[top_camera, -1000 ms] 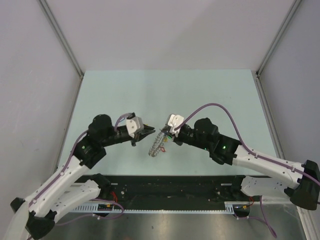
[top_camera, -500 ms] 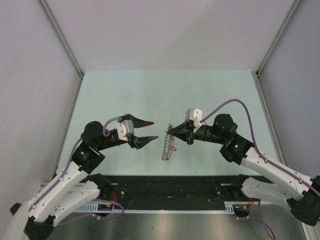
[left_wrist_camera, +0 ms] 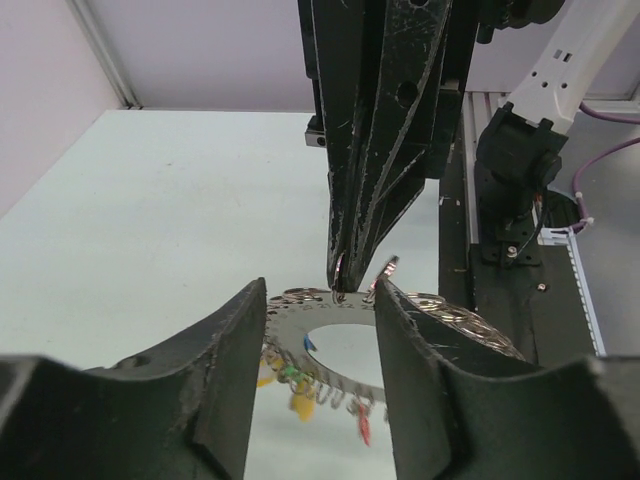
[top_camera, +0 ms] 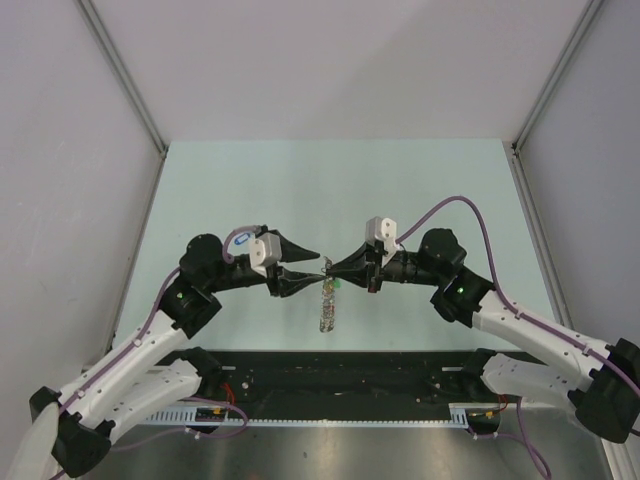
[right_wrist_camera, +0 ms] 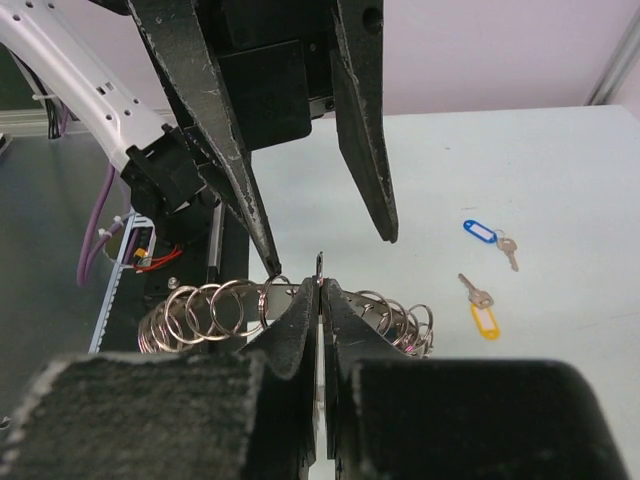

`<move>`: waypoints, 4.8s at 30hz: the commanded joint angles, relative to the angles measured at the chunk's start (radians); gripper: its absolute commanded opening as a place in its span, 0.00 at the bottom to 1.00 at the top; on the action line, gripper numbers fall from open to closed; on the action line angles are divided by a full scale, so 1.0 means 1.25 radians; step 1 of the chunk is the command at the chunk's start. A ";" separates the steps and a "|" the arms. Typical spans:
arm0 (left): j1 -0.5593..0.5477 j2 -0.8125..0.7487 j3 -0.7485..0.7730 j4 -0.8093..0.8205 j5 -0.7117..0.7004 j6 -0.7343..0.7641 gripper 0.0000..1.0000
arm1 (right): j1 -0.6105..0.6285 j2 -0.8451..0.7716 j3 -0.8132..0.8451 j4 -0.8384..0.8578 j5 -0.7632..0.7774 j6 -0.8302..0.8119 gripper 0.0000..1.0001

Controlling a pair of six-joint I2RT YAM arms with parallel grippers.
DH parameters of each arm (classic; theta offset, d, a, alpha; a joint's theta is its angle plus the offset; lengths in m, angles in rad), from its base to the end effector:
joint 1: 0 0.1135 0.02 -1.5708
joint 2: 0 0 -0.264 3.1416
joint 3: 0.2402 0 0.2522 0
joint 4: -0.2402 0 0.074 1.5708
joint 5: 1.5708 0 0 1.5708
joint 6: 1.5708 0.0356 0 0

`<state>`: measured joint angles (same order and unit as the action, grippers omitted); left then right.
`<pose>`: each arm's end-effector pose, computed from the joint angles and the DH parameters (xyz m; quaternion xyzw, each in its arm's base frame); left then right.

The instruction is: Put the keys on the keyring

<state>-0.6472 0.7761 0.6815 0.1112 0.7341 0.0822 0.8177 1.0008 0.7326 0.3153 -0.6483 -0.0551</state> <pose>0.1305 -0.1285 0.3367 0.4725 0.5202 -0.4272 0.5689 0.1429 0.1839 0.3335 -0.4854 0.4956 0.4593 0.5548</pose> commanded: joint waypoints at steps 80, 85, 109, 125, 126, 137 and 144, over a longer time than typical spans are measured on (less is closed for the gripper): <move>-0.010 -0.001 -0.025 0.060 -0.184 -0.079 0.00 | 0.145 0.034 0.035 0.052 0.238 -0.071 0.36; -0.010 -0.010 -0.030 0.067 -0.179 -0.077 0.00 | 0.151 0.022 0.035 0.023 0.241 -0.069 0.51; -0.009 -0.053 -0.010 -0.035 -0.333 -0.012 0.00 | 0.038 -0.085 0.036 -0.060 0.671 0.087 1.00; 0.001 -0.224 0.013 -0.289 -0.952 -0.001 0.00 | 0.006 0.347 0.110 0.049 0.629 0.167 0.80; 0.004 -0.233 0.007 -0.287 -0.966 0.003 0.00 | 0.009 0.372 0.122 0.056 0.630 0.172 0.80; 0.120 -0.281 -0.041 -0.239 -0.916 -0.006 0.00 | 0.089 0.707 0.326 0.104 0.711 0.193 0.63; 0.172 -0.304 -0.049 -0.224 -0.867 -0.025 0.00 | 0.105 0.849 0.441 0.099 0.682 0.163 0.60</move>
<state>-0.4576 0.4263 0.6144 -0.2562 -0.3969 0.0742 0.9459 2.0018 1.2037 0.3912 0.2043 0.1654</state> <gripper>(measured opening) 0.005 0.612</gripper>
